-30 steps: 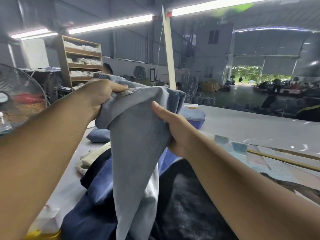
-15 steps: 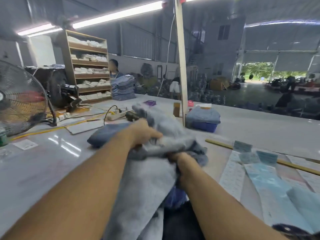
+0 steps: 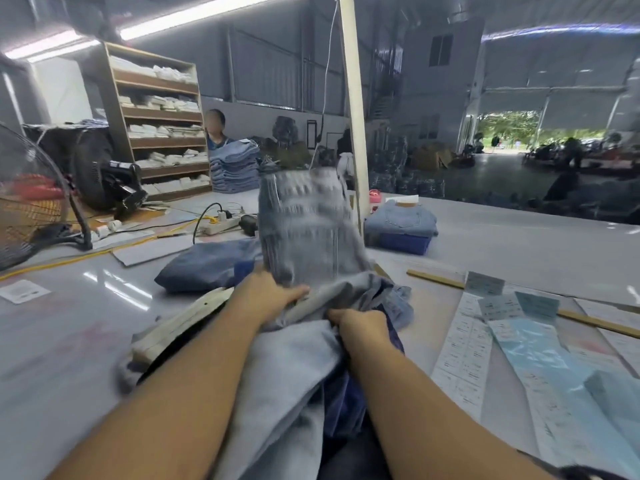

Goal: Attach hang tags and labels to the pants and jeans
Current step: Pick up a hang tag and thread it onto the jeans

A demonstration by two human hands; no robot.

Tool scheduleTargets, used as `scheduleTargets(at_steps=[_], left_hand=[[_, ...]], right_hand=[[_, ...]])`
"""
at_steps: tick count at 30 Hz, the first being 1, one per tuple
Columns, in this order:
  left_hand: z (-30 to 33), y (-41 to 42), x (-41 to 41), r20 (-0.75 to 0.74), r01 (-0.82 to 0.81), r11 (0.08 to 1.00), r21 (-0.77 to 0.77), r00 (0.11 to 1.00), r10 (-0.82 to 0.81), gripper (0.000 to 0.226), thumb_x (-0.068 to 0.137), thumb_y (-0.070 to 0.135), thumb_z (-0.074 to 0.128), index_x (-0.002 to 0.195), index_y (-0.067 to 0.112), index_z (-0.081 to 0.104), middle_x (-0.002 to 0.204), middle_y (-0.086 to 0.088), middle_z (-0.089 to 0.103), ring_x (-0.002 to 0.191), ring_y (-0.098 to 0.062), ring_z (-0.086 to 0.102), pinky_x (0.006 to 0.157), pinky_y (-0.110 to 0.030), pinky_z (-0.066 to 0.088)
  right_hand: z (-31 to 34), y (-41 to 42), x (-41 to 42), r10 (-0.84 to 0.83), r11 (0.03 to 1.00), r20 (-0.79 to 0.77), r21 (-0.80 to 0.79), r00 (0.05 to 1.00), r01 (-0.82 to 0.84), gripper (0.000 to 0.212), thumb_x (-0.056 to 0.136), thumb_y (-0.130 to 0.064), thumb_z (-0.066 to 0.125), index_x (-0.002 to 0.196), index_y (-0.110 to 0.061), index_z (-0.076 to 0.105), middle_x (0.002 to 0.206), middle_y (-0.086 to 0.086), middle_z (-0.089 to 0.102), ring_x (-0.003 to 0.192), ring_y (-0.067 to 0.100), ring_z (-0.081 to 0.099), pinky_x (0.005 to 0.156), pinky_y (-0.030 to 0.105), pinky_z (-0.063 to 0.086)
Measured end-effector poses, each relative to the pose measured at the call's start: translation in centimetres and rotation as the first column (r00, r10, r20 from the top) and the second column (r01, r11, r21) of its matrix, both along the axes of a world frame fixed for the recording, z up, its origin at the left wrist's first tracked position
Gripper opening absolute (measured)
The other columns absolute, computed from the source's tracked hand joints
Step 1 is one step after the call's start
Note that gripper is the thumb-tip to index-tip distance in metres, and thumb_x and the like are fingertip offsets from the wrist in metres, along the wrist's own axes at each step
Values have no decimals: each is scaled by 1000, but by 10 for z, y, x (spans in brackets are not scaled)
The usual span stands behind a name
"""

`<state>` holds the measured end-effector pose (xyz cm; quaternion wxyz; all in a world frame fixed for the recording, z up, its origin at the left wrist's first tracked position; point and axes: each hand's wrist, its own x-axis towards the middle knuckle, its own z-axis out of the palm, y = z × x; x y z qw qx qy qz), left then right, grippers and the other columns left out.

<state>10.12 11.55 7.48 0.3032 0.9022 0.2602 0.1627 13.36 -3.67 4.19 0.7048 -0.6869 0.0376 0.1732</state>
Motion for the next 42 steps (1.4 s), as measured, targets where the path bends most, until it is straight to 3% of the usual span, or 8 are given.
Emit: scheduleTargets(at_steps=[7,13,21,25,30,34,38,42], left_hand=[[-5,7,-14,-126,-67,994,84,989,77,95,83,74,46,148,6,28,146,-19,45,131,-35,46,104,-42,39],[12,26,-89,58,192,917,-349,981,-184,89,49,79,75,124,36,55,122,13,62,110,-10,59,96,-29,46],[39,30,-93,56,228,909,-348,973,-222,49,59,5,90,103,15,70,90,-1,77,82,-16,73,72,-29,59],[86,31,-75,193,231,958,-170,961,-198,48,46,18,90,90,26,71,81,8,75,78,-11,71,61,-23,55],[26,11,-82,-399,232,972,25,894,-203,109,44,57,91,139,25,47,135,4,57,120,-18,55,104,-36,44],[-6,5,-87,-311,139,977,159,947,-84,127,47,69,84,150,23,26,146,6,45,128,-17,49,89,-27,38],[-26,-14,-95,-221,25,914,406,973,72,130,64,87,54,155,21,-11,163,-6,8,146,-29,20,115,-44,24],[-52,-36,-105,-230,-39,881,471,959,165,108,82,83,24,155,12,-12,165,-9,-7,151,-28,1,121,-47,5]], right_hand=[[-4,3,8,-55,962,-10,267,998,55,58,77,4,72,130,-6,51,114,16,65,103,36,64,96,53,51],[17,7,4,188,836,-140,543,972,-83,43,89,-5,61,131,1,54,121,25,65,109,42,64,82,49,56],[18,3,-12,220,934,-156,318,963,-162,53,80,-2,73,128,6,54,113,24,67,90,34,67,71,40,58],[29,9,-3,112,869,-72,491,991,-62,44,85,6,63,127,5,52,113,25,67,89,36,68,69,41,57],[1,-8,-5,-1,999,-140,42,990,7,42,84,5,62,124,6,50,110,23,64,92,34,64,87,50,54],[7,-12,-16,-21,928,226,-358,974,103,59,84,-7,61,134,4,33,132,23,47,106,34,54,86,39,48],[15,-12,-44,274,709,415,-697,867,109,81,90,-19,48,153,-11,-3,158,17,-1,140,41,18,108,46,31],[16,-21,-66,534,389,170,-919,828,-62,78,94,-52,38,155,-22,1,160,18,-19,144,46,14,114,56,22]])
